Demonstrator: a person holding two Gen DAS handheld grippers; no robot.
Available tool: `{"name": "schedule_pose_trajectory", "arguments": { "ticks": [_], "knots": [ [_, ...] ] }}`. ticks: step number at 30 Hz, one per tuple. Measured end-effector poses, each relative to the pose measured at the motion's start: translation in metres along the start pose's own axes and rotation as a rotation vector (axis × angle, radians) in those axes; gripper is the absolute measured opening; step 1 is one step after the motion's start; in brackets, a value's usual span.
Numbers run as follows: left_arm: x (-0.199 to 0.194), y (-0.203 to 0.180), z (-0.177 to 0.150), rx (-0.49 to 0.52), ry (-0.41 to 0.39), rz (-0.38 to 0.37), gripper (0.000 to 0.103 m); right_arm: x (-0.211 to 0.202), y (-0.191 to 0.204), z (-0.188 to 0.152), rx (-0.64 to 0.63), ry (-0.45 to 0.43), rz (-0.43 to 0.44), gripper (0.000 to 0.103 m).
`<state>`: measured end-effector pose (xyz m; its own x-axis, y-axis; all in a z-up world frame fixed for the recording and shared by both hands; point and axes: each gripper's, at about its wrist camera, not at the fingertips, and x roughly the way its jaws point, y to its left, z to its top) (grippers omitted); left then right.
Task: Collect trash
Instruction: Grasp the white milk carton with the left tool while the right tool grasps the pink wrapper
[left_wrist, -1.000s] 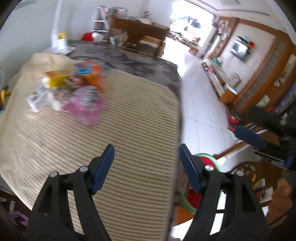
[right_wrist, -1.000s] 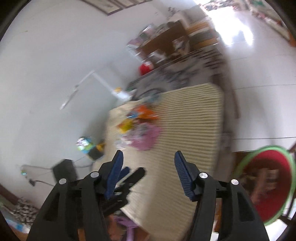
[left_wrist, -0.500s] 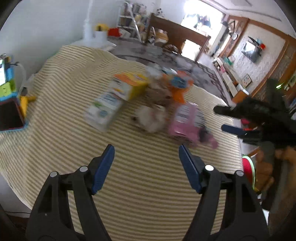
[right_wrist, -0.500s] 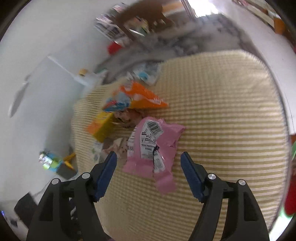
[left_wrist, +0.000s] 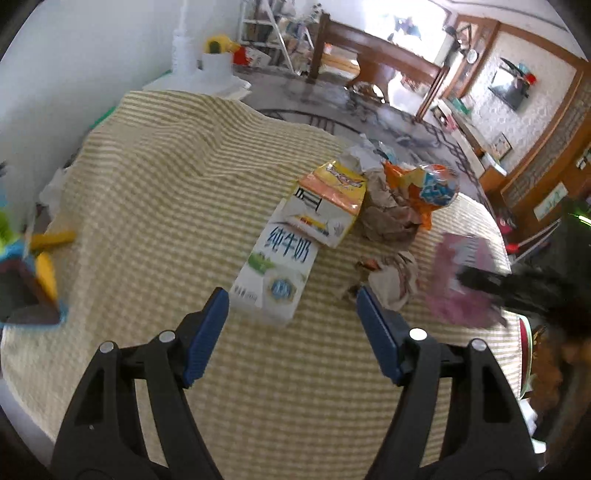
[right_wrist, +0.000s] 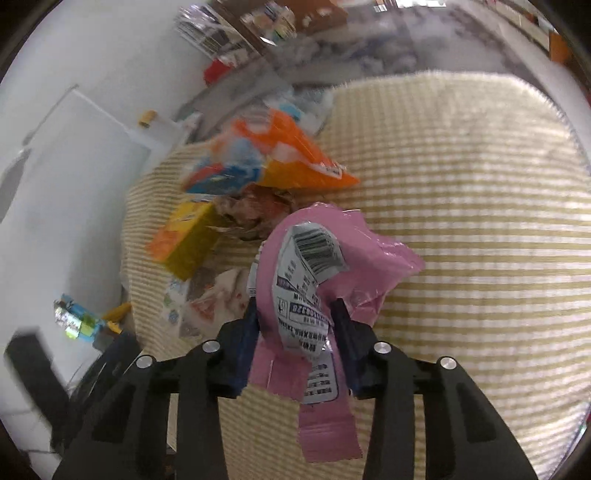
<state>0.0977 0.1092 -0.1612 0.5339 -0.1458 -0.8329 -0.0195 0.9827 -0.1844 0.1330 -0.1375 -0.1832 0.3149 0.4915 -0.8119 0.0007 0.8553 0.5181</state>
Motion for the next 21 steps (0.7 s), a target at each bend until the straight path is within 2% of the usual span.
{"name": "schedule_pose_trajectory", "arguments": {
  "ticks": [4, 8, 11, 14, 15, 17, 18, 20, 21],
  "knots": [
    [0.037, -0.003, 0.016, 0.040, 0.054, 0.017, 0.069, -0.035, 0.006, -0.020, -0.029, -0.060, -0.003, 0.038],
    [0.060, -0.007, 0.024, 0.079, 0.076, 0.060, 0.069, -0.058, -0.001, -0.038, 0.017, -0.096, 0.023, 0.039],
    [0.068, -0.002, 0.028, 0.064, 0.103, 0.071, 0.056, -0.066, -0.001, -0.043, 0.026, -0.112, 0.017, 0.040],
    [0.061, 0.003, 0.023, 0.049, 0.103, 0.056, 0.053, -0.069, 0.001, -0.045, 0.032, -0.117, 0.025, 0.040],
    [0.058, 0.005, 0.020, 0.048, 0.104, 0.051, 0.045, -0.068, 0.002, -0.045, 0.033, -0.115, 0.030, 0.040],
    [0.042, 0.007, 0.014, 0.053, 0.077, 0.060, 0.021, -0.064, 0.004, -0.044, 0.031, -0.109, 0.036, 0.040],
    [0.035, 0.008, 0.013, 0.053, 0.076, 0.050, 0.016, -0.063, 0.005, -0.044, 0.027, -0.105, 0.039, 0.040],
    [0.028, 0.010, 0.010, 0.044, 0.086, 0.044, 0.015, -0.059, 0.010, -0.044, 0.015, -0.095, 0.046, 0.040],
    [0.027, 0.011, 0.009, 0.047, 0.081, 0.054, 0.019, -0.057, 0.012, -0.044, 0.009, -0.090, 0.050, 0.041]
  ]
}}
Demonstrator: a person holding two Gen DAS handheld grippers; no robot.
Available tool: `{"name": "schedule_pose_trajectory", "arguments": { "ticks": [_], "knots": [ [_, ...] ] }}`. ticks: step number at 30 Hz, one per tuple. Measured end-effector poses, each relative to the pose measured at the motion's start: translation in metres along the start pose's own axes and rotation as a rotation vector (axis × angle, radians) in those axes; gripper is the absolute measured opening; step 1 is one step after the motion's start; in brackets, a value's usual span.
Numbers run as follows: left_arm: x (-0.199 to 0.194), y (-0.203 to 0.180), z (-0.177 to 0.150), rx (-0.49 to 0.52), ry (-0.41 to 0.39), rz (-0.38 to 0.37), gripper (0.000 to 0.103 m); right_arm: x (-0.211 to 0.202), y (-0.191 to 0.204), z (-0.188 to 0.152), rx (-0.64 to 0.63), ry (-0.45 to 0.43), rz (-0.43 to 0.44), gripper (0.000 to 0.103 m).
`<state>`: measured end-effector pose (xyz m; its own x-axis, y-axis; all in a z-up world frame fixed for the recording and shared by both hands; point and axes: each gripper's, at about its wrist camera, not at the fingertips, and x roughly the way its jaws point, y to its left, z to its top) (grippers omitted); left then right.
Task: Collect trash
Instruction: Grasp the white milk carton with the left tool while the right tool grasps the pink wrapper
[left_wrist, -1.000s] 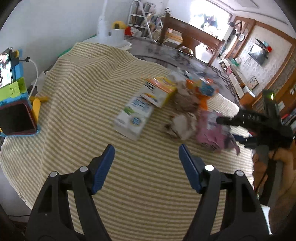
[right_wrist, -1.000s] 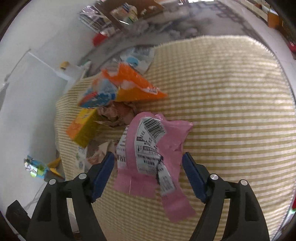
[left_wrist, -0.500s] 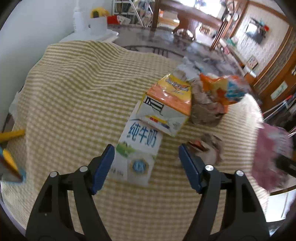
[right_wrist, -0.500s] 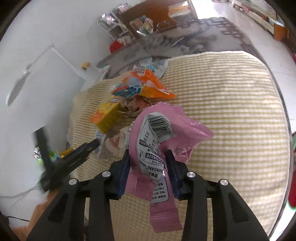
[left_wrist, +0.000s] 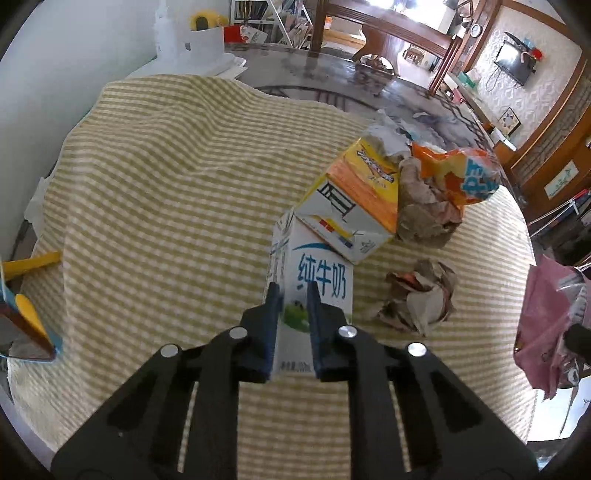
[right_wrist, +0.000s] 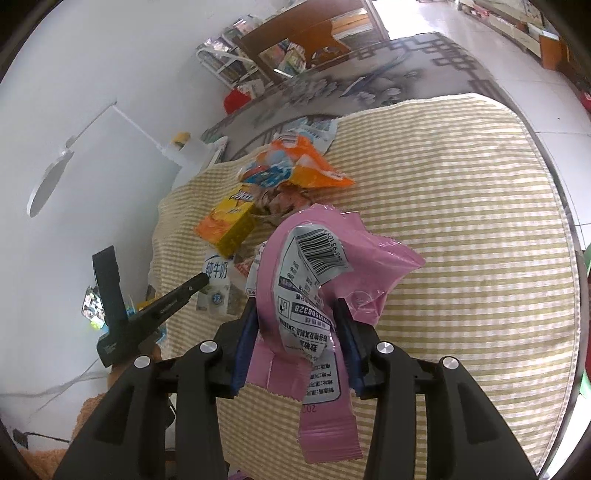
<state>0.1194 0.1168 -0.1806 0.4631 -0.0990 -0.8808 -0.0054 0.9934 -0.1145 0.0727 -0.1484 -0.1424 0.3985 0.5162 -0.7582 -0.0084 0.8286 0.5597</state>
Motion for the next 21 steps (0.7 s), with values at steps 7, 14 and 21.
{"name": "schedule_pose_trajectory", "arguments": {
  "ticks": [7, 14, 21],
  "knots": [
    [0.021, -0.006, 0.003, 0.023, 0.014, 0.034, 0.064, -0.001, 0.006, -0.006, -0.012, 0.004, 0.007, 0.043],
    [0.046, -0.012, 0.010, 0.048, 0.060, 0.050, 0.050, -0.012, -0.001, -0.011, 0.016, -0.019, -0.008, 0.043],
    [-0.012, -0.011, -0.002, -0.026, -0.053, -0.006, 0.050, -0.024, 0.010, -0.012, -0.043, -0.079, -0.009, 0.043]
  ]
}}
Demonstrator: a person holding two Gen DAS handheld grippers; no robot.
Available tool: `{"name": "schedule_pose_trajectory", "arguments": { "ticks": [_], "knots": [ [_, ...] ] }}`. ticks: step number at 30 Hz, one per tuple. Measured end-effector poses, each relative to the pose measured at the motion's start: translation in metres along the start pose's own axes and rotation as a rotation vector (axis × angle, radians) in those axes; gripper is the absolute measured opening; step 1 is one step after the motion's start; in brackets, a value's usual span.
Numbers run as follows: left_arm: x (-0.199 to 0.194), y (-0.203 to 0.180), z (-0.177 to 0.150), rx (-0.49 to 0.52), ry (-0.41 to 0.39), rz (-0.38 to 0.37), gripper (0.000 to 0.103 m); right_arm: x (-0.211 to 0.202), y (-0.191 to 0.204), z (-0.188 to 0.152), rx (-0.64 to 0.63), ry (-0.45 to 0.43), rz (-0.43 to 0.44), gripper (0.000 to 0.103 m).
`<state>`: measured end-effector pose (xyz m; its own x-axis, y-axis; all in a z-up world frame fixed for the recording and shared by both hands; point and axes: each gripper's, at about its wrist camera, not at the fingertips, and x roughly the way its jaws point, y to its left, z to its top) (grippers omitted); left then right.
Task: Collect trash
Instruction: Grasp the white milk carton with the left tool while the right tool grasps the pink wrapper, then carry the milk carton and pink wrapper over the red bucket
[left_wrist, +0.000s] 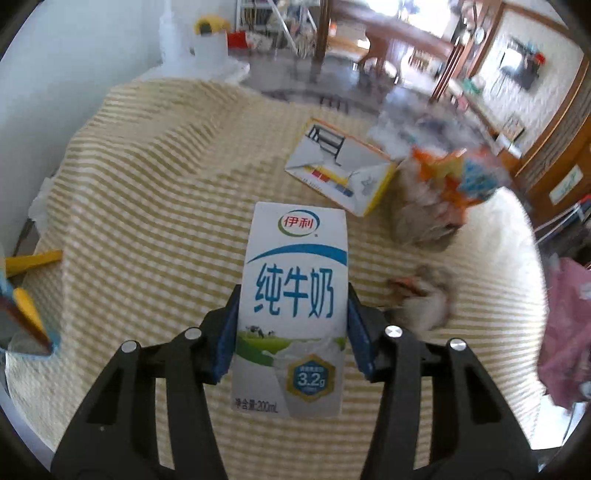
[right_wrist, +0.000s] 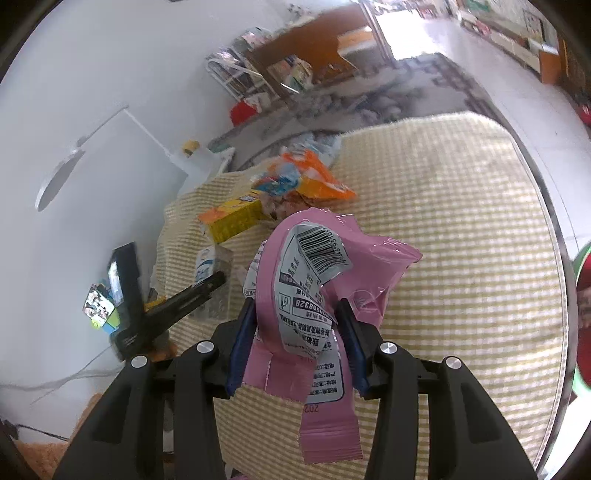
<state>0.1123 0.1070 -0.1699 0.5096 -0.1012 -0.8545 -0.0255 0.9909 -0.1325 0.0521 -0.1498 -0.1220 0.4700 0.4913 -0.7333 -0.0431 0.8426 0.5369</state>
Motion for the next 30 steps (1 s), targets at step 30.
{"name": "schedule_pose_trajectory", "arguments": {
  "ticks": [30],
  "knots": [
    [-0.143, -0.104, -0.015, 0.157, -0.333, -0.223, 0.050, -0.068, 0.020, 0.000, -0.147, -0.258, -0.015, 0.043]
  ]
}}
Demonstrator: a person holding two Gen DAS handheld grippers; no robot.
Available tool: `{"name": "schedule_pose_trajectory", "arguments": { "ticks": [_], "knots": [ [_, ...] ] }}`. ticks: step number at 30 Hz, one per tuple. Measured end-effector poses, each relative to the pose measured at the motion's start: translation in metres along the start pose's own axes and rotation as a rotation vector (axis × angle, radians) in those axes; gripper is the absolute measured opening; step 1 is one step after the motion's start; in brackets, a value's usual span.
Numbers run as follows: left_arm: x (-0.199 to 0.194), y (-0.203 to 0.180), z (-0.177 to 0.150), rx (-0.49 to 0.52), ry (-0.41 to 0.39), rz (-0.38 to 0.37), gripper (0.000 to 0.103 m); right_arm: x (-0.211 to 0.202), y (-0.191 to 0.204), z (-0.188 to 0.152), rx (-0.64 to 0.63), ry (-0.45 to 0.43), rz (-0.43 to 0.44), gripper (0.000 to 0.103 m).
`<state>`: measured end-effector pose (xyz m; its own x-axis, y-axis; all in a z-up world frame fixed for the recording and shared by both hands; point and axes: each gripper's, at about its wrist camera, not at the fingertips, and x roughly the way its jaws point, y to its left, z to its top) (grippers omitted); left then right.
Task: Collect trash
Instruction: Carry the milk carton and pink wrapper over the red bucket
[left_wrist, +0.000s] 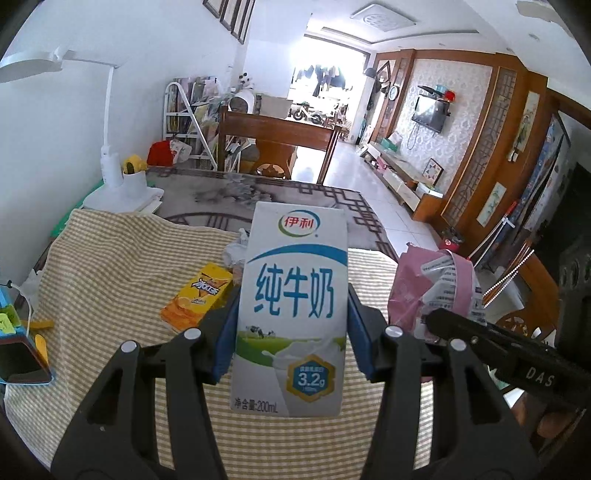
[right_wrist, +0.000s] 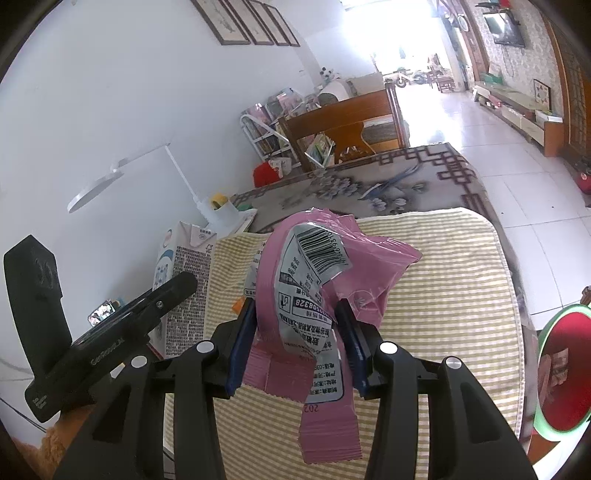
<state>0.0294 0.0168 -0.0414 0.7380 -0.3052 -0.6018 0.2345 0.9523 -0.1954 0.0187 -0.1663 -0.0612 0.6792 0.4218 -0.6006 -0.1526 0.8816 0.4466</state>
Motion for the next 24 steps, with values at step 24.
{"name": "schedule_pose_trajectory", "arguments": {
  "ticks": [24],
  "knots": [
    [0.007, -0.120, -0.014, 0.009, -0.001, 0.029, 0.050, -0.065, -0.087, 0.004, 0.010, -0.001, 0.062, 0.043]
  ]
}}
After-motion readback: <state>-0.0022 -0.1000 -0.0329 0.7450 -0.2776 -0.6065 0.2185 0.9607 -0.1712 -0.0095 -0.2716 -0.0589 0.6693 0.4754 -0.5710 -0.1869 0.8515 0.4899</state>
